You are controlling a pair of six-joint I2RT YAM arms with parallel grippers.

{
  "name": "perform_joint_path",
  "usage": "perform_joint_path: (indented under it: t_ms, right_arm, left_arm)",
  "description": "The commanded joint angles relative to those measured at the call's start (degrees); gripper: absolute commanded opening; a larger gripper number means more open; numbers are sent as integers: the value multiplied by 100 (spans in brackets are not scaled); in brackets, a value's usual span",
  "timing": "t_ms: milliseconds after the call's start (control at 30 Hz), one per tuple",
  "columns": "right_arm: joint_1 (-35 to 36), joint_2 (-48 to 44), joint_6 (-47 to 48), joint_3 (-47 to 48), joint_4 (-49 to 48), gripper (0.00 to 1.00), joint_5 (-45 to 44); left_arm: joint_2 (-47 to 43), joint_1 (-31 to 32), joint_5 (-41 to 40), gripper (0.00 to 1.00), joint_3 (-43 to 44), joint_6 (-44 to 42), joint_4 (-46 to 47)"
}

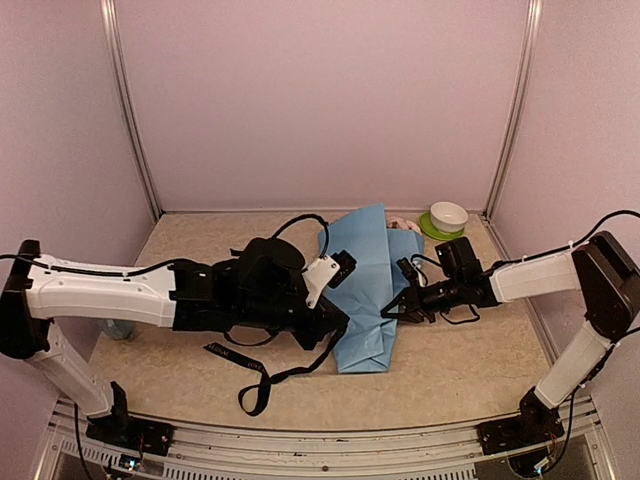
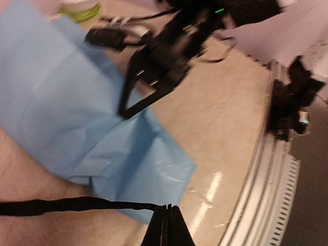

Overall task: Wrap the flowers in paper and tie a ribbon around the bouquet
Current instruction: Move the ribbon to the center of the board.

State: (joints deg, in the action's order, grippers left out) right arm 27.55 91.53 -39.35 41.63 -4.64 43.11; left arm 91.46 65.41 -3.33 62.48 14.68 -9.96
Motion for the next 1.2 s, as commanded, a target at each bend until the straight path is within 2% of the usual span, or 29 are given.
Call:
perform_joint_path:
  t_ms: [0,133,200,367,500,533,600,633,700,767,833,867,900,967,1000,1033,1067,1100,1133,1167]
  right_arm:
    - [-149,152,288,368,300,0,-95]
    - [-214,275,538,887,708,0,-205]
    - [-215,337,627,1122,861,0,-260]
    - [-249,485,746,1482,1101,0,-361]
    - [-298,549,776,1556,1157,0,-366]
    - [-291,550,765,1561,1158,0,-365]
    - [-299,536,754,1583,1159,0,-376]
    - [-300,527,756,1593,1164,0,-378]
    - [-293,520,774,1639,1195,0,-398]
    - [-296,518,799,1667,1227,0,-416]
    - [-298,527,817,1708,1248,0,-427]
    - [-301,533,822,1717,1250,0,-429]
    - [-303,540,825,1730,1249,0,-422]
    - [-303,548,818,1743,1229,0,-405]
    - [-303,550,816,1752,1224,0,-401]
    - [-303,555,813,1761,1225,0,-405]
    - [-303,565,815,1762,1222,0,-393]
    - [-303,572,823,1773,1218,0,-378]
    - [-303,583,816,1788,1226,0,-379]
    - [-303,597,827,1789,1231,0,-371]
  left_arm:
    - [-1041,416,1528,0,372,-1272,-256]
    - [-1592,643,2348,0,242,-1553,-425]
    - [-1617,763,2453,0,243,-1531,-515]
    - [-1022,1134,2783,0,463,-1773,-978]
    - [-455,1172,2758,0,490,-1875,-1161]
    - [-336,1167,2670,4,478,-1894,-1177]
    - [-118,1140,2346,40,485,-1880,-1208]
    - [-50,1117,2126,50,486,-1842,-1174]
    - [-87,890,1803,63,431,-1637,-980]
    - [-350,475,1707,71,152,-1402,-447]
    - [-728,-120,1904,95,-297,-1081,290]
    - [-916,-457,2136,98,-542,-888,714]
    - [-1058,-781,2233,99,-791,-639,1099]
    - [-1099,-1329,1862,98,-1050,-18,1503]
    - [-976,-1536,1540,93,-1009,274,1371]
    - [-766,-1705,1212,78,-868,512,1092]
    - [-523,-1802,886,55,-660,752,748]
    - [-192,-1842,572,45,-481,893,459]
    - [37,-1842,282,41,-307,996,202]
    - [224,-1830,129,42,-200,1089,90]
